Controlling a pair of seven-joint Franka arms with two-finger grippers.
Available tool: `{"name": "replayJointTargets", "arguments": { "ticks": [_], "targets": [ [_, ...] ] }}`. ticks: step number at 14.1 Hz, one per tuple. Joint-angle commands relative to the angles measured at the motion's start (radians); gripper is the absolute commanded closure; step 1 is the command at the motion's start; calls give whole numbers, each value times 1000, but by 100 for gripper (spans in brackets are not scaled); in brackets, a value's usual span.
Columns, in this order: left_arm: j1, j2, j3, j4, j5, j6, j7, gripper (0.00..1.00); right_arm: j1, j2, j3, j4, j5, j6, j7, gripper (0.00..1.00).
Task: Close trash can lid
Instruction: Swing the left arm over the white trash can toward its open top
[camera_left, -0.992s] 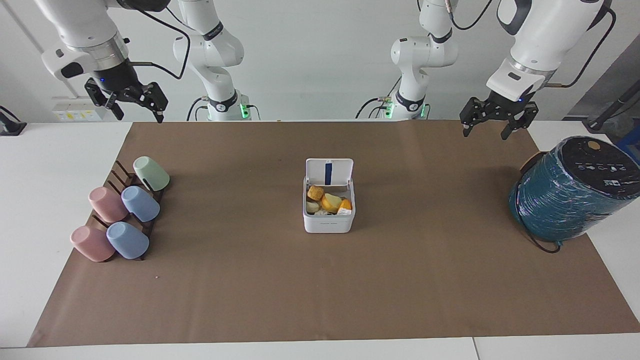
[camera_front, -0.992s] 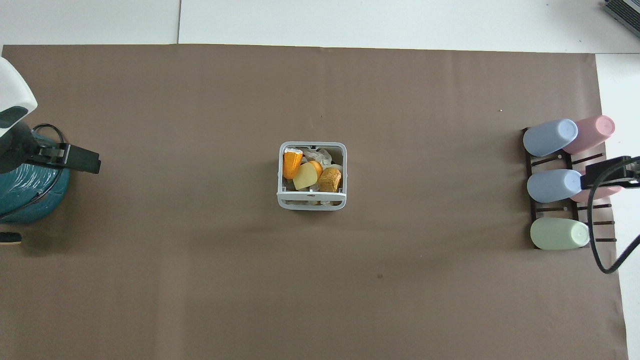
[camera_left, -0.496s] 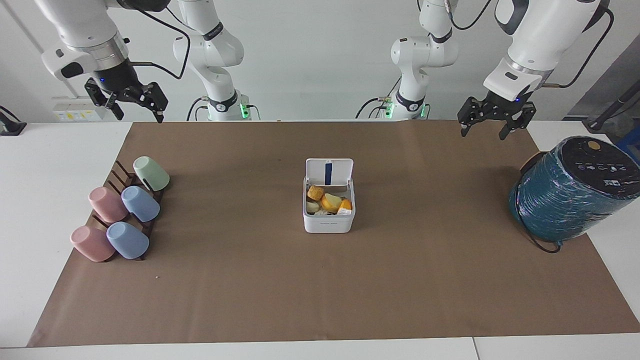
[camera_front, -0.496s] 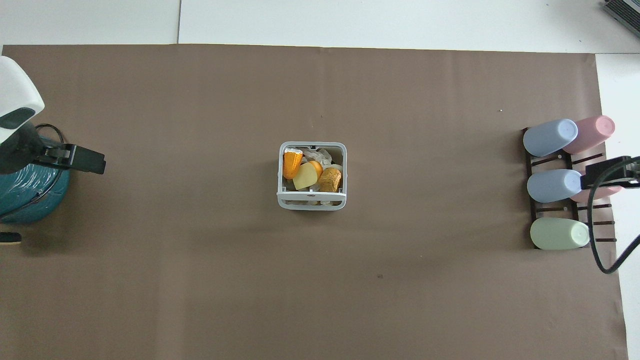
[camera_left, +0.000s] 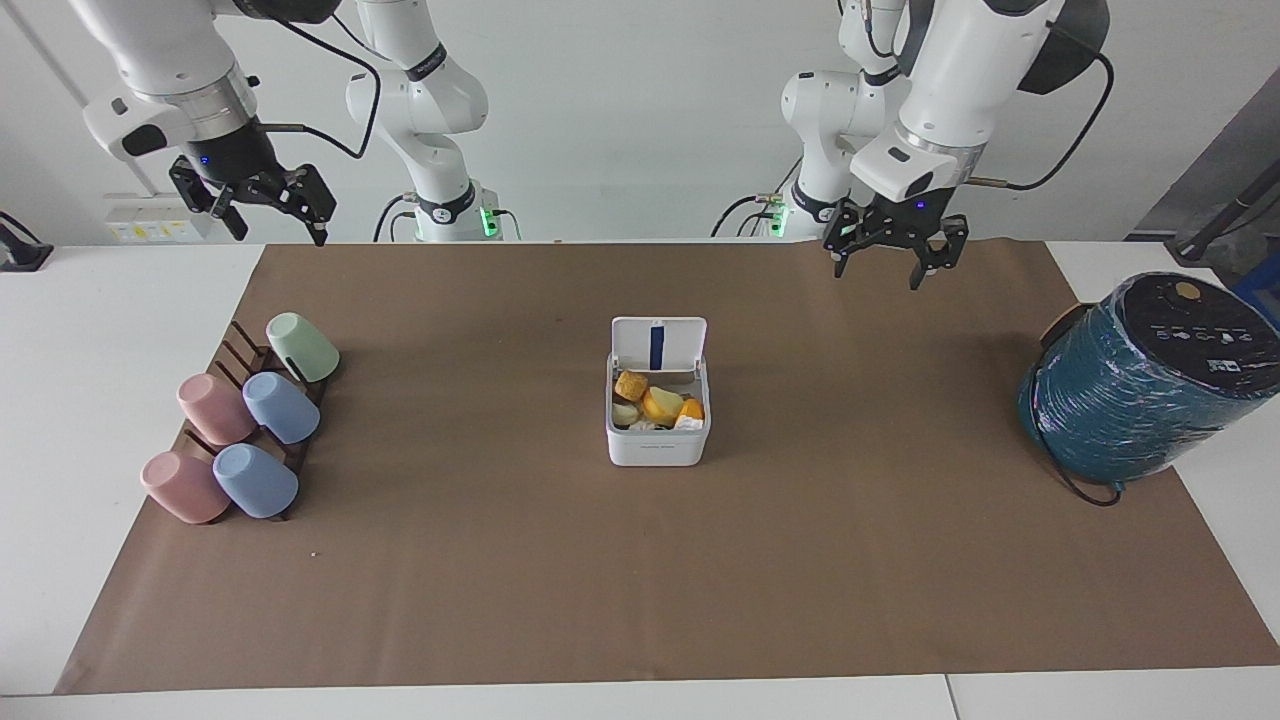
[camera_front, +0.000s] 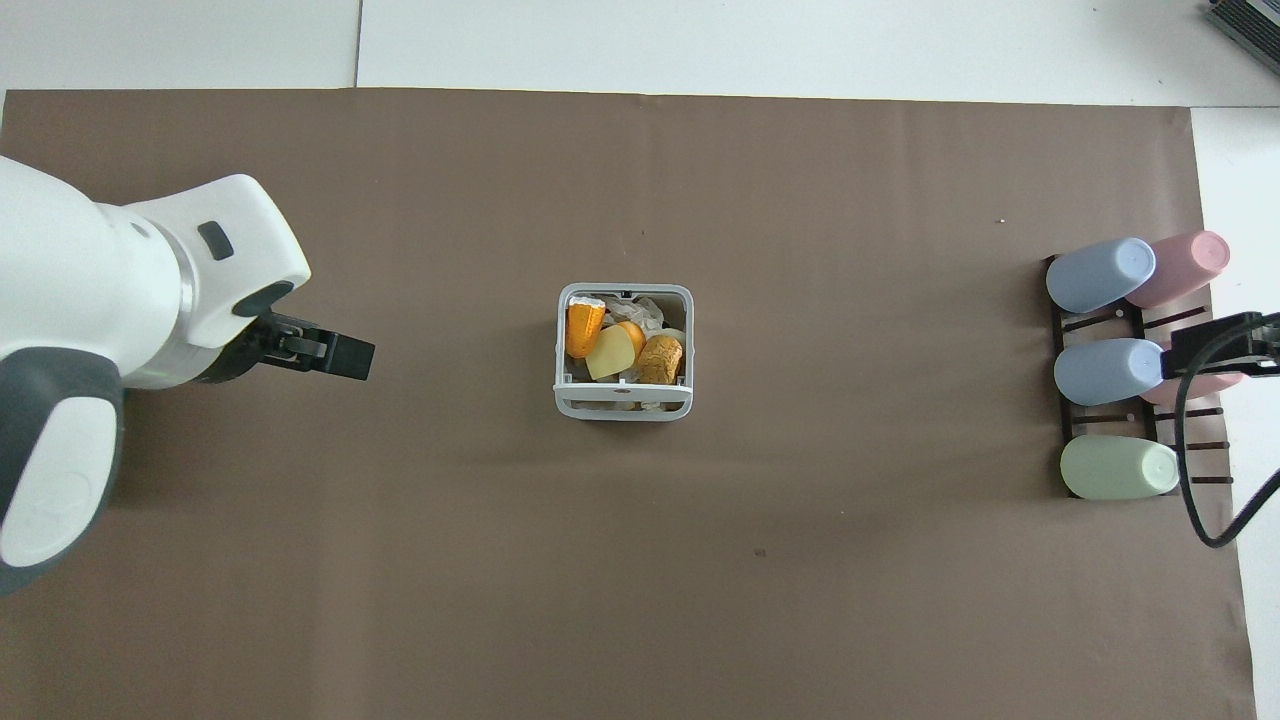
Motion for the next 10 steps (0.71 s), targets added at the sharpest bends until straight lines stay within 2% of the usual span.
{"name": "replayJointTargets", "arguments": {
  "ticks": [1,4,6,9,10],
  "targets": [
    [-87,-84,12,-129,8,80,-92,15,-5,-24,3,-30,2,25,-21,0],
    [-176,-96,12,-170,8,124,-139,63,-5,-24,3,-30,3,25,-21,0],
    [-236,-96,12,-193,8,155,-169,75,-5,-24,3,-30,2,25,-21,0],
    [-323,-75,14,-218,8,244,-293,81,-5,-24,3,-30,2,25,-21,0],
    [-343,-49,14,-215,10,259,-318,88,-5,-24,3,-30,2,25,-21,0]
  ]
}}
